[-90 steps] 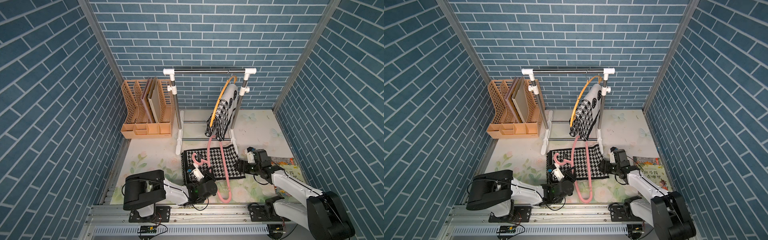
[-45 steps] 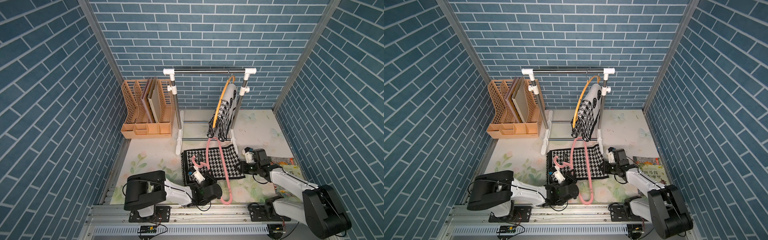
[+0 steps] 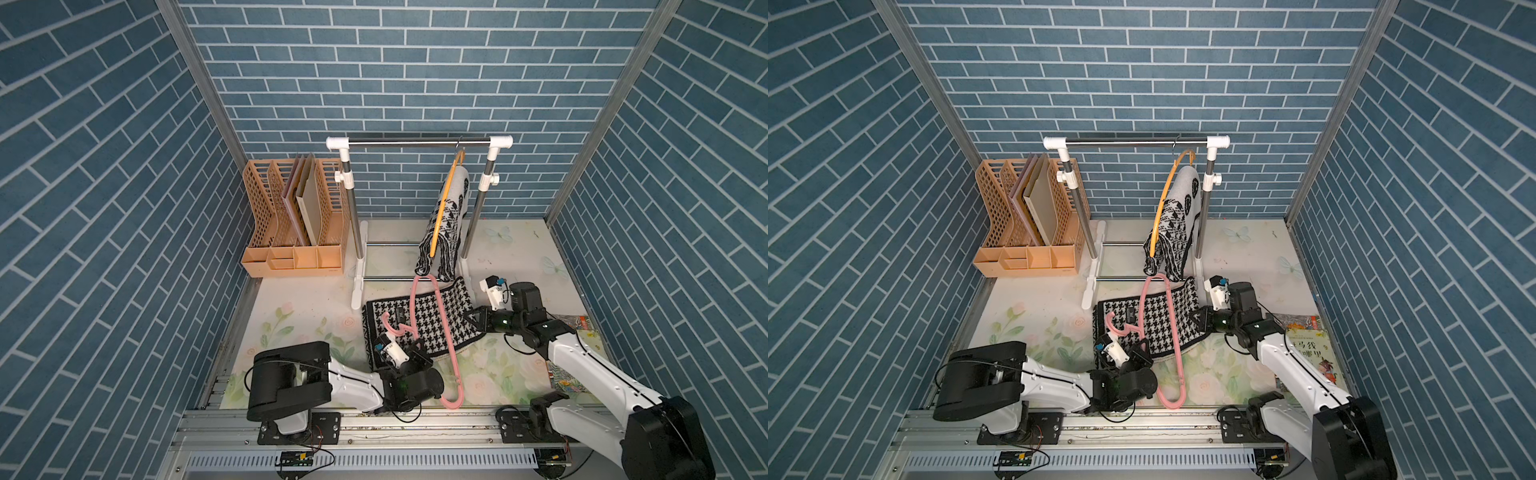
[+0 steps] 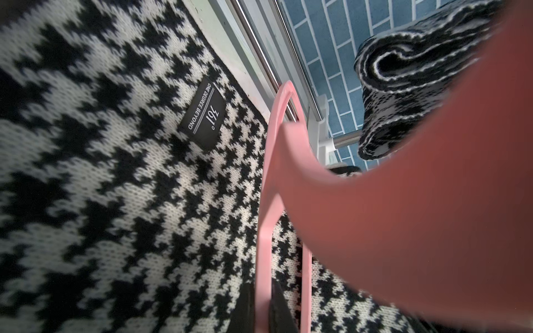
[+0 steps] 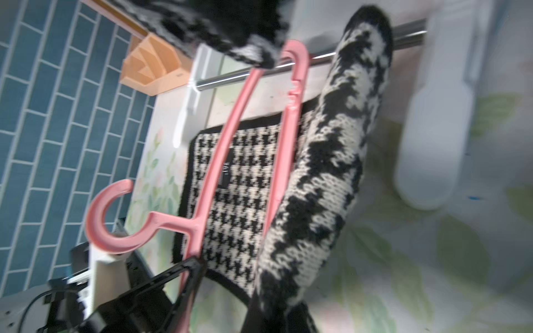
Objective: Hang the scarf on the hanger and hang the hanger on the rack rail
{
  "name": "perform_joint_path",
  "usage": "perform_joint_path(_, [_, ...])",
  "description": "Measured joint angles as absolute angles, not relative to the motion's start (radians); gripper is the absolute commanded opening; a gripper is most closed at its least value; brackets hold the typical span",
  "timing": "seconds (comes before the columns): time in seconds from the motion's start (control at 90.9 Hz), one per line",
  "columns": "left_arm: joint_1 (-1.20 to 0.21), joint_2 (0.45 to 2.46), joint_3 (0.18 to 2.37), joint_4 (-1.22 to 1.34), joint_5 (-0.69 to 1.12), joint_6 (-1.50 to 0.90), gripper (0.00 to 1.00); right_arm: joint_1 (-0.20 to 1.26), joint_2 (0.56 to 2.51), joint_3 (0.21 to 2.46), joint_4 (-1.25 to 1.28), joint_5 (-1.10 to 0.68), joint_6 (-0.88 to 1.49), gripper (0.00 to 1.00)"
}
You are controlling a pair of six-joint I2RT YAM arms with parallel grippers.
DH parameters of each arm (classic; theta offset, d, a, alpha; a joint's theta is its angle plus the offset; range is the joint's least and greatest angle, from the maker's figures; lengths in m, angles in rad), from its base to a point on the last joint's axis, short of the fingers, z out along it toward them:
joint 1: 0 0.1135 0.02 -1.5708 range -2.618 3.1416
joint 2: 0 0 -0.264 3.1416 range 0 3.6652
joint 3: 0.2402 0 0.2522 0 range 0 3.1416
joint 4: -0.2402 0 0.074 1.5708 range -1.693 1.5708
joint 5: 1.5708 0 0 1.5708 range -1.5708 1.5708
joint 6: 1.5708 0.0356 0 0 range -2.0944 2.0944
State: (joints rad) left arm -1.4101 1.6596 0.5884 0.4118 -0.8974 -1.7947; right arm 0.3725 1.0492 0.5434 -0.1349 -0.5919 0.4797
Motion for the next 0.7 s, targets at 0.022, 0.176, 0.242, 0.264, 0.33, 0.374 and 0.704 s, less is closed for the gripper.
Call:
perform_joint_path(0.022, [-1.409,1.658,0.588,0.412,-0.897,-1.791,0.00,0.383,1.046,0.543,-0.131,-0.601,0.488,0.00])
perform_joint_path(0.176, [-1.403,1.655,0.588,0.411,-0.897,-1.776,0.00,0.472,1.057,0.543,-0.089,-0.643,0.517,0.00])
perform_joint_path(0.242, [-1.401,1.655,0.588,0.411,-0.897,-1.769,0.00,0.520,1.088,0.543,-0.069,-0.653,0.519,0.00])
perform_joint_path(0.264, [-1.401,1.655,0.588,0.410,-0.897,-1.768,0.00,0.533,1.099,0.543,-0.064,-0.654,0.519,0.00])
perform_joint_path(0.33, [-1.400,1.655,0.588,0.408,-0.897,-1.762,0.00,0.579,1.142,0.543,-0.042,-0.660,0.519,0.00])
perform_joint_path(0.374, [-1.400,1.655,0.588,0.408,-0.897,-1.760,0.00,0.608,1.173,0.545,-0.029,-0.664,0.519,0.00])
perform_joint_path(0.704, [-1.398,1.646,0.575,0.405,-0.897,-1.737,0.00,0.698,1.382,0.587,0.019,-0.664,0.516,0.00])
